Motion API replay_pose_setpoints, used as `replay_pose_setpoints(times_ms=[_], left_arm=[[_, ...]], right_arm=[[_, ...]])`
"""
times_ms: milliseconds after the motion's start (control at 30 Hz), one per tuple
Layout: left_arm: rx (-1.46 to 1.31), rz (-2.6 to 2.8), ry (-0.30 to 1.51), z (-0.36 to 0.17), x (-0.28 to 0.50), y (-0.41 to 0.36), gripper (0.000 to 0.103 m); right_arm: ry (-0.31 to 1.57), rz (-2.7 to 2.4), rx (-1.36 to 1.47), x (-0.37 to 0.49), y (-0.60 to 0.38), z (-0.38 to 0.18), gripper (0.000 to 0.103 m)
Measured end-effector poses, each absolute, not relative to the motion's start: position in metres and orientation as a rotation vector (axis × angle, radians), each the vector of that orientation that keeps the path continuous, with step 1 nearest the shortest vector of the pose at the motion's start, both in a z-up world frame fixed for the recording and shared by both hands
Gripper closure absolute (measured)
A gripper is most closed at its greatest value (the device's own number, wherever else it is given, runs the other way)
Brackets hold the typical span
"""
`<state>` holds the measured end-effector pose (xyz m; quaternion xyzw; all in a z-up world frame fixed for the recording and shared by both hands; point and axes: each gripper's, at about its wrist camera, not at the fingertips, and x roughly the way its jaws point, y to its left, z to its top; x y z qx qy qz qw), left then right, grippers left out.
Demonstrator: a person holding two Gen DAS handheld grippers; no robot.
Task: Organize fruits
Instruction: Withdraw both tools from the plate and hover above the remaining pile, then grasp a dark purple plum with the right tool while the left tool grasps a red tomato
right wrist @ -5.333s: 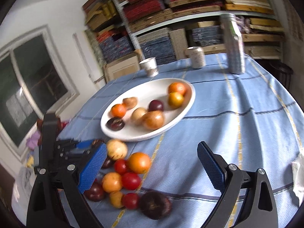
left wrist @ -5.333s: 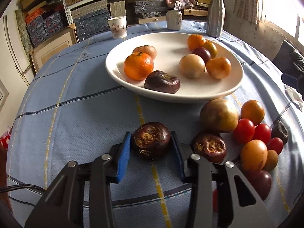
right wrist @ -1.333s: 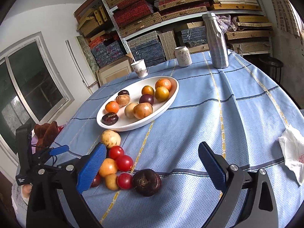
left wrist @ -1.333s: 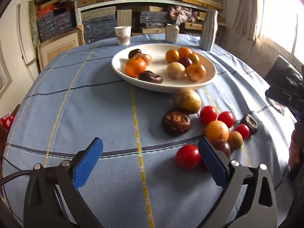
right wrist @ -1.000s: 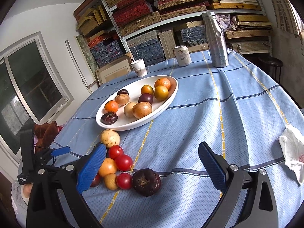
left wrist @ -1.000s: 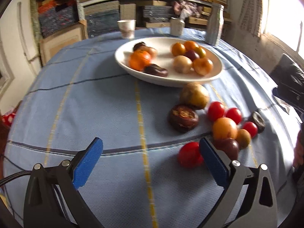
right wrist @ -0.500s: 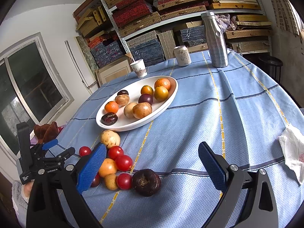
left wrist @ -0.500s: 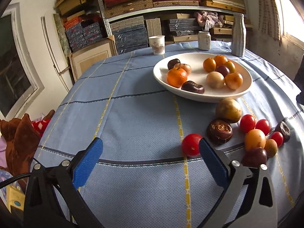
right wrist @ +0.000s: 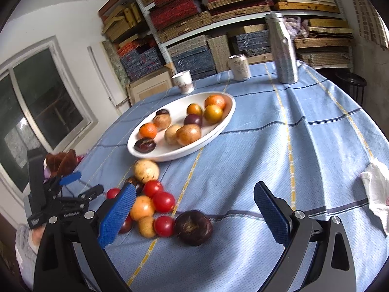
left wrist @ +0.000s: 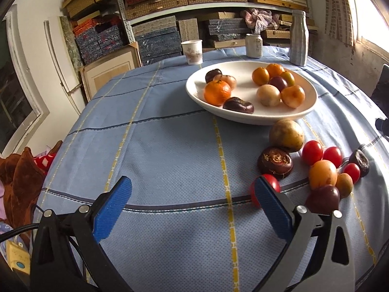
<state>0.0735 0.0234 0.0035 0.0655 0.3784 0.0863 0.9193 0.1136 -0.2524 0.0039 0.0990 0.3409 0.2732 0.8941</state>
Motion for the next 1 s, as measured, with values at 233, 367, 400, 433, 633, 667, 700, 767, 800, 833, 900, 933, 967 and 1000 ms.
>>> replay_pose_setpoints(times_ms=[233,367,400,433,633,667,700,767,800,833,900,933,967,1000], left_arm=[[0.081,0.132,0.824,-0.003,0.080,0.029,0.004],[0.068,0.121,0.827,-0.004,0.082,0.028,0.004],[0.071,0.120,0.825,-0.004,0.081,0.027,0.004],[0.073,0.116,0.824,-0.004,0.081,0.027,0.004],[0.096,0.069,0.800,0.000,0.076,0.016,0.004],[0.105,0.059,0.797,0.000,0.076,0.013,0.004],[0.118,0.048,0.799,-0.001,0.076,0.009,0.004],[0.131,0.035,0.815,-0.004,0.078,0.006,0.004],[0.130,0.026,0.821,-0.004,0.080,0.006,0.004],[0.126,0.014,0.825,-0.005,0.080,0.006,0.004],[0.103,-0.010,0.840,-0.006,0.082,0.009,0.004],[0.088,-0.021,0.847,-0.006,0.083,0.011,0.004],[0.069,-0.037,0.858,-0.007,0.085,0.013,0.004],[0.059,-0.049,0.864,-0.008,0.085,0.014,0.004]], right_arm=[[0.749,0.602,0.111,0.106,-0.234,-0.001,0.005],[0.791,0.585,0.089,0.109,-0.232,-0.007,0.006],[0.796,0.582,0.081,0.109,-0.232,-0.008,0.006],[0.802,0.574,0.068,0.107,-0.232,-0.009,0.006],[0.826,0.524,-0.003,0.101,-0.234,-0.012,0.006],[0.820,0.525,-0.032,0.099,-0.232,-0.012,0.007],[0.814,0.539,-0.069,0.096,-0.227,-0.011,0.010],[0.805,0.563,-0.129,0.092,-0.219,-0.011,0.016],[0.798,0.567,-0.158,0.090,-0.217,-0.010,0.019],[0.785,0.570,-0.193,0.088,-0.215,-0.009,0.019],[0.754,0.559,-0.245,0.086,-0.217,-0.006,0.021],[0.736,0.542,-0.267,0.087,-0.220,-0.004,0.023],[0.729,0.533,-0.275,0.087,-0.224,-0.003,0.027],[0.733,0.540,-0.275,0.089,-0.226,-0.003,0.031]])
